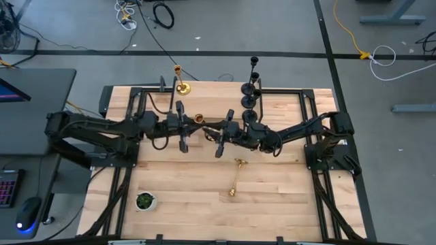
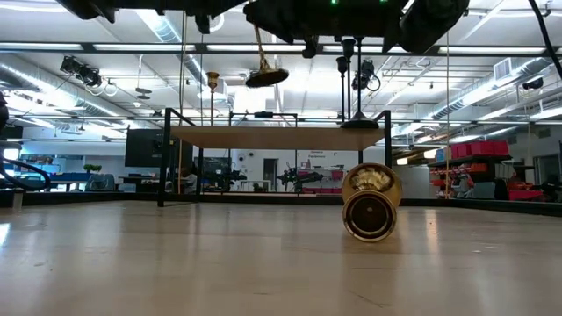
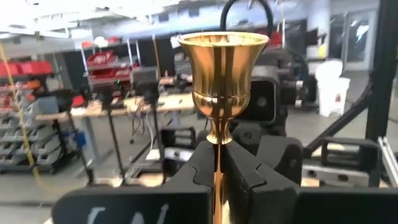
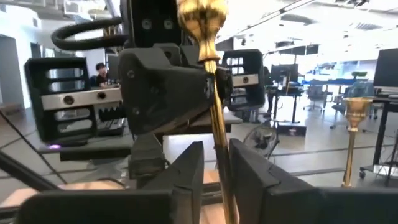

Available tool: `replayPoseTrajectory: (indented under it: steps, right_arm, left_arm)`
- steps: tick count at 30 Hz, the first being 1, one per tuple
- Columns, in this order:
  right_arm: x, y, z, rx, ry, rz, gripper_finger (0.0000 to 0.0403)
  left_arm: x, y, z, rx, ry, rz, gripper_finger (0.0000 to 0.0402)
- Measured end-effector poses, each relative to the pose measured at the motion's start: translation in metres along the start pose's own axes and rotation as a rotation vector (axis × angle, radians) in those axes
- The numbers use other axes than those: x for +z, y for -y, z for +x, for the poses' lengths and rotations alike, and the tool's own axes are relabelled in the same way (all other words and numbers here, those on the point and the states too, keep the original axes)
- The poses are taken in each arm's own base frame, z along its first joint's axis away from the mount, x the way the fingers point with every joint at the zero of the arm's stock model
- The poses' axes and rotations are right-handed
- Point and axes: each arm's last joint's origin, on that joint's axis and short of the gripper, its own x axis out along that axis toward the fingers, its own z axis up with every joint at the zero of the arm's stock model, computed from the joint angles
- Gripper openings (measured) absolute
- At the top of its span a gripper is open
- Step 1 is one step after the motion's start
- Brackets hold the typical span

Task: Pick & Place candle stick holders
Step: Put the left gold candle holder on the shelf aligned with the other gold candle holder

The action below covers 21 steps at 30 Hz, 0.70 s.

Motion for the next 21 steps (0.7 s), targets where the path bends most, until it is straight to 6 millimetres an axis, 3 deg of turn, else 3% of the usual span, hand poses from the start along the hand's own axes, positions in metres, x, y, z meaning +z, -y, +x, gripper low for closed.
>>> replayPoseTrajectory:
  steps: [10, 21]
  right_arm:
    - [-0.003, -0.007, -0.002, -0.044, -0.039, -0.046, 0.0107]
    - [-0.002, -0.020, -0.007, -0.031, -0.042, -0.051, 0.0109]
  left_arm:
    - [0.014, -0.021, -0.024, 0.181, -0.076, 0.030, 0.0012]
    - [0.014, -0.051, -0.042, 0.406, -0.169, 0.063, 0.0012]
